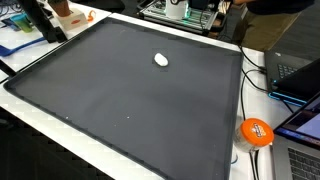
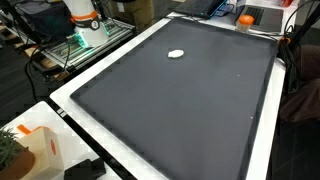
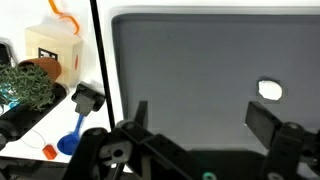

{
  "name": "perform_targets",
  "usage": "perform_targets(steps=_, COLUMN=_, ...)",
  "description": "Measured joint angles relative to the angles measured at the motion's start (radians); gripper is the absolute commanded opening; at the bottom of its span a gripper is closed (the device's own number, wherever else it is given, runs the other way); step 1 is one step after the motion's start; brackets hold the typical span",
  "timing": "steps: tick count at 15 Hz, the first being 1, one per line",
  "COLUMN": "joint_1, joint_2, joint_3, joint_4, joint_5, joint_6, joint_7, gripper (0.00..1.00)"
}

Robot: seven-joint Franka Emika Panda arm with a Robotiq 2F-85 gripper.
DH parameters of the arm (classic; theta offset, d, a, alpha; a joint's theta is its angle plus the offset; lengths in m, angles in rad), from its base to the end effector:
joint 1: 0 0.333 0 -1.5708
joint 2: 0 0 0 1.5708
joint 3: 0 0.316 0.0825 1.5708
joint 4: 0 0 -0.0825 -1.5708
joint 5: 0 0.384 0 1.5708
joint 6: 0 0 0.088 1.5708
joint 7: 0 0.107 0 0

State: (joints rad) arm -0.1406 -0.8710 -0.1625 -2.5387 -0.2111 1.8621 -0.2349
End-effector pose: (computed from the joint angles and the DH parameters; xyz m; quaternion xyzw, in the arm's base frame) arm 0.2903 -0.1179 0.5526 0.9946 0.0094 0.0817 0.0630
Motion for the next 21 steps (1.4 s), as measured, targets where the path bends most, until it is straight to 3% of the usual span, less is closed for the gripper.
perform_targets(steps=8, joint_1=0.128, joint_2=0.023, joint_3=0.042, joint_4=0.066, joint_5=0.203, joint_6=-0.202, joint_7=0.031, gripper=1.00)
perform_targets(steps=12, joint_1=0.131, joint_2=0.032, joint_3=0.043, joint_4=0.075, joint_5=0.212, joint_6=-0.205, joint_7=0.038, gripper=1.00)
perform_targets(steps=21, joint_1=0.123, joint_2=0.059, joint_3=0.052, joint_4=0.085, joint_5=0.354, joint_6=-0.172, joint_7=0.191, gripper=1.00)
